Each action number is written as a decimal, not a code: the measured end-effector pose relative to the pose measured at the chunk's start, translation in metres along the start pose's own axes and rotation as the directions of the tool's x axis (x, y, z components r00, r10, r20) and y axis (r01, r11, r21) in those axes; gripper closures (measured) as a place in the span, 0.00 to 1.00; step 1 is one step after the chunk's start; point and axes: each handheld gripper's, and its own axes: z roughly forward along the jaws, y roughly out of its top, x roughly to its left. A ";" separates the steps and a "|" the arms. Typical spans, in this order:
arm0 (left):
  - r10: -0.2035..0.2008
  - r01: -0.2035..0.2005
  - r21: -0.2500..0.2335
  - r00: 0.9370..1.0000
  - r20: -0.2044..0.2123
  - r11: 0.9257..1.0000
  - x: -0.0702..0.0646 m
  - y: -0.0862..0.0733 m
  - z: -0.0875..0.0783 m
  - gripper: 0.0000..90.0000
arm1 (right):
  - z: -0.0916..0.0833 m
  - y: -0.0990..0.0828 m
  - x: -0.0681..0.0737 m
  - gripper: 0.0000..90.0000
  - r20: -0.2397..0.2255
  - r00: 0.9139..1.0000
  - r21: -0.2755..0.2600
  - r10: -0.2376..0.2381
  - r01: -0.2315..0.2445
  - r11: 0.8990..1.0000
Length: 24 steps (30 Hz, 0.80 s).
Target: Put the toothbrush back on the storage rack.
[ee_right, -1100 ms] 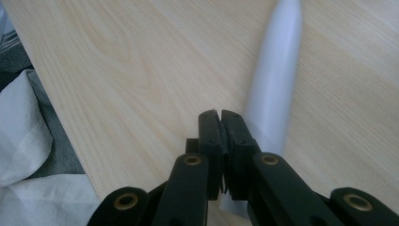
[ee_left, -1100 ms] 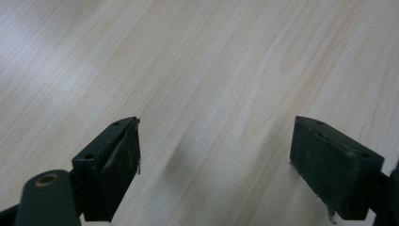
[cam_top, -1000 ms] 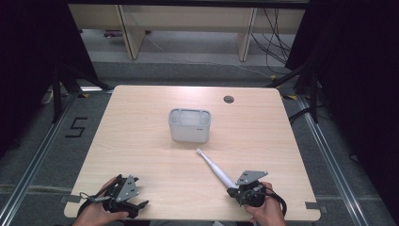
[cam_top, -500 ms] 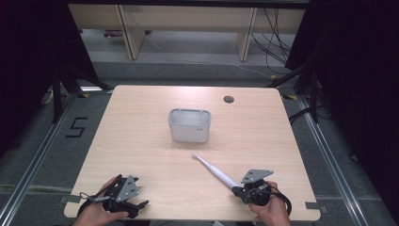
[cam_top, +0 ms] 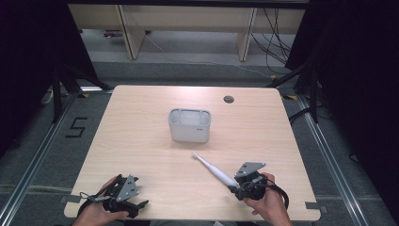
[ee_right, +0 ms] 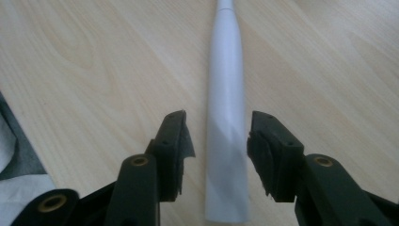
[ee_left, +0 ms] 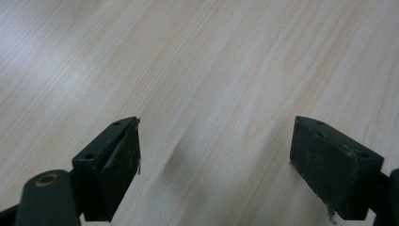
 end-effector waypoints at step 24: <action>0.000 0.000 0.000 1.000 0.001 1.000 0.000 0.000 0.000 0.18 | 0.032 0.047 -0.011 0.41 -0.049 0.999 0.090 -0.008 0.013 0.996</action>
